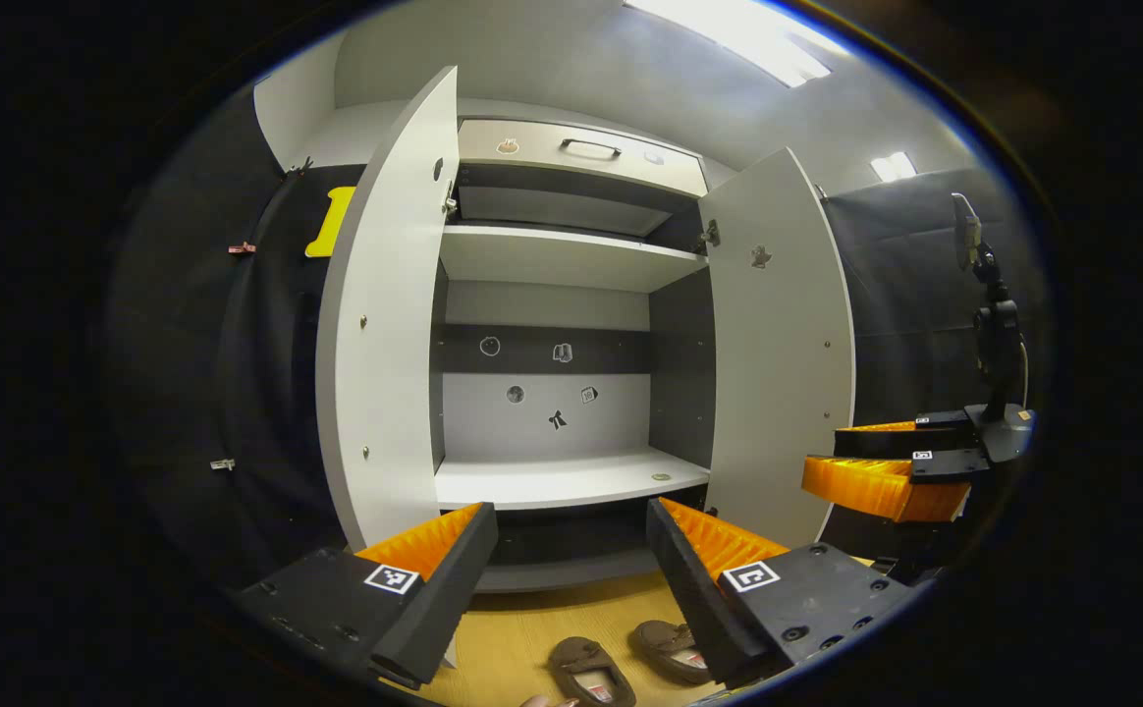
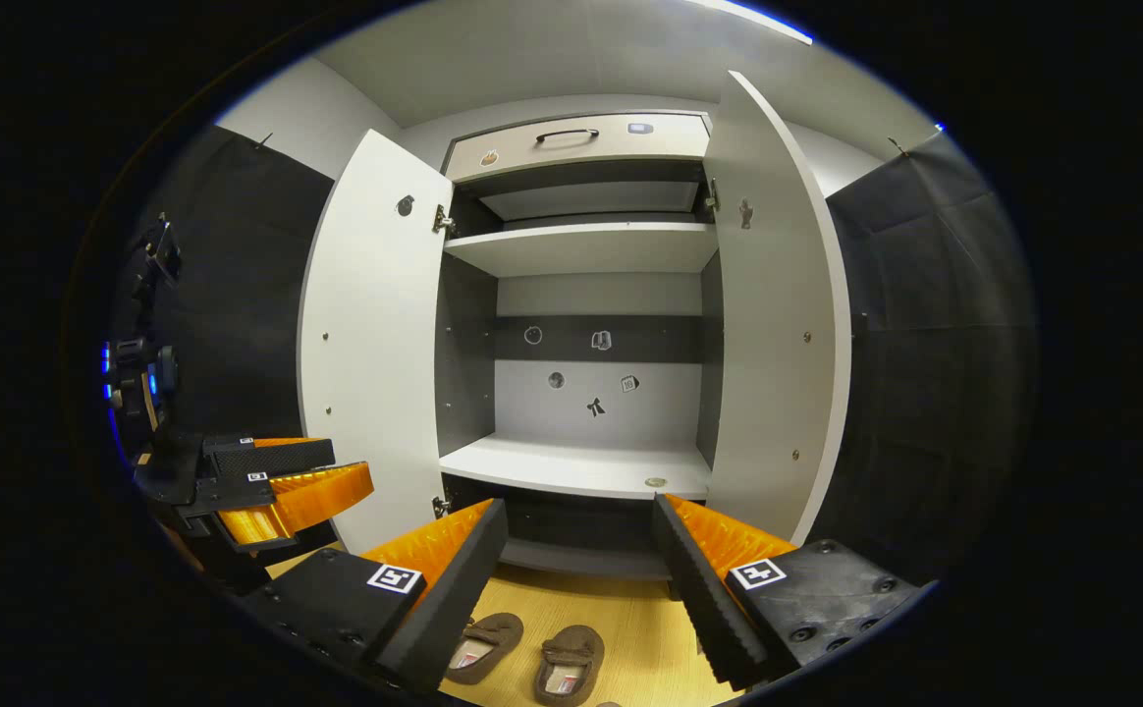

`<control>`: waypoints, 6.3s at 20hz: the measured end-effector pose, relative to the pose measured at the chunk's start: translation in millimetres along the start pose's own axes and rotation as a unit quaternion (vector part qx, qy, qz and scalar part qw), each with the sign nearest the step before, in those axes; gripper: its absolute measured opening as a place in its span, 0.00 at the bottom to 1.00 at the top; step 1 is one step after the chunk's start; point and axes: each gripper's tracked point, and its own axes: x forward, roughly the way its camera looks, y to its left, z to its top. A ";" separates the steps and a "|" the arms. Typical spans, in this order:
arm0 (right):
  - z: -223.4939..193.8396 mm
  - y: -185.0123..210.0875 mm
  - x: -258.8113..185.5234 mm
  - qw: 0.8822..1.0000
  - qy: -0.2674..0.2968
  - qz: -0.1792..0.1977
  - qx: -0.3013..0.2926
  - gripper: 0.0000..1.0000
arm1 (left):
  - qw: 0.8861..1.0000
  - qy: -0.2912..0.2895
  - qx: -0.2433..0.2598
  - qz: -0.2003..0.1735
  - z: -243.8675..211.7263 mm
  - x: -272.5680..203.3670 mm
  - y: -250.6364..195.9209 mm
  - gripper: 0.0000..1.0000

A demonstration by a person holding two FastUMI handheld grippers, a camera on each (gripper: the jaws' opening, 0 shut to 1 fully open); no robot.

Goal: Grab one shoe with the right hand and put it into the shoe cabinet, grab the other shoe with the left hand and put it into the shoe cabinet; then close the right door with the right hand and the left door with the left hand.

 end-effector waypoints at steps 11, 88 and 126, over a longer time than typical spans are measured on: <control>-17.5 9.6 6.9 1.000 0.021 -0.007 0.003 0.98 | 1.000 0.000 0.005 -0.003 -1.7 1.2 8.5 0.96; -212.4 -12.2 84.6 0.968 0.248 -0.025 -0.001 0.08 | 0.987 0.127 -0.070 -0.064 -124.1 14.0 -9.9 0.97; -81.8 -83.2 403.3 0.979 0.200 -0.008 -0.029 0.90 | 0.983 0.153 -0.058 0.088 -126.8 19.1 5.3 0.96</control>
